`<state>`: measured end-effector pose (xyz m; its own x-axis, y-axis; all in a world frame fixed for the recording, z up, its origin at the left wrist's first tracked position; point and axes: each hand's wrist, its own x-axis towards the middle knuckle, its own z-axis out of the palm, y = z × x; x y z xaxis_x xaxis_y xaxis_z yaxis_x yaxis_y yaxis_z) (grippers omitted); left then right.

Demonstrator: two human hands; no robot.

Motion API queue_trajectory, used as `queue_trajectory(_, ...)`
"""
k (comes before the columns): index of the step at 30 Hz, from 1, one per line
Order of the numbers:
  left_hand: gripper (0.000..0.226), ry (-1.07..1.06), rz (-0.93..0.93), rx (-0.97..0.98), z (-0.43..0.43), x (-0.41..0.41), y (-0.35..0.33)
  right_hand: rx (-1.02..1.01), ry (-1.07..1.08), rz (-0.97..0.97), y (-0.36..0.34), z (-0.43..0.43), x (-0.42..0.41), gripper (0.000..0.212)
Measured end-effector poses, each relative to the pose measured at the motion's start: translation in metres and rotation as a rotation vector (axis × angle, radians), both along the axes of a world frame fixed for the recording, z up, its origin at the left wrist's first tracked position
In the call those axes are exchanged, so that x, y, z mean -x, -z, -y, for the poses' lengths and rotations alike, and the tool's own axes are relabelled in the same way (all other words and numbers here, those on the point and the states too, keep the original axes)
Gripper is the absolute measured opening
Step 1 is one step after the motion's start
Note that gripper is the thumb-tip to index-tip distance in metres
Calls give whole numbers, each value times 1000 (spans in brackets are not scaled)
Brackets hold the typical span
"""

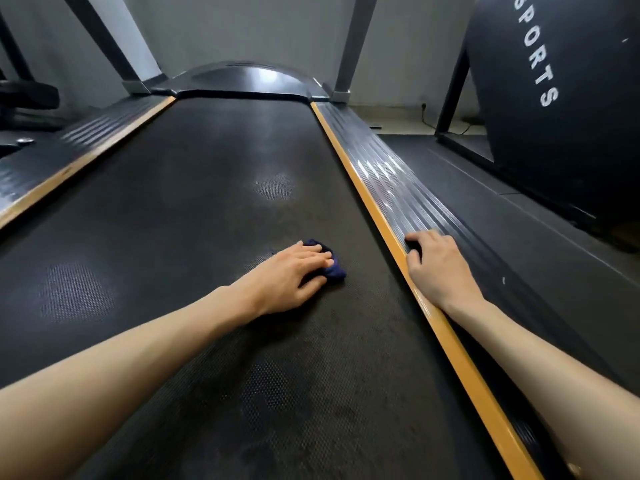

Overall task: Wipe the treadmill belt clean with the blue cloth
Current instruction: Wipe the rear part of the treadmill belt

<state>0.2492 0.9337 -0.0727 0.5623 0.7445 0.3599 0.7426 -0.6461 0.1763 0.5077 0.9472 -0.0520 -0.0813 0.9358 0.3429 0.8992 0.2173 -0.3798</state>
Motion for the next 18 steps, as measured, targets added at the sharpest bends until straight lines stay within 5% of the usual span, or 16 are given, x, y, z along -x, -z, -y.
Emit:
queue_trajectory(4, 19, -184, 97, -77, -31, 8, -1, -5, 1, 13, -1, 2, 0, 33)
queue_trajectory(7, 26, -588, 203, 78, -60, 31, -9, -3, 1, 5, 1, 1, 1, 33)
queue_trajectory(9, 29, -653, 162, 138, -63, 24, -8, -8, 10, -4, 1, -3, 0, 32)
queue_trajectory(15, 31, -195, -18, 186, -13, -38, -17, 19, 17, -8, 1, -1, 2, 33)
queue_trajectory(18, 37, 269, -20, 146, 44, -57, -16, 17, 3, 9, 1, 2, 1, 34)
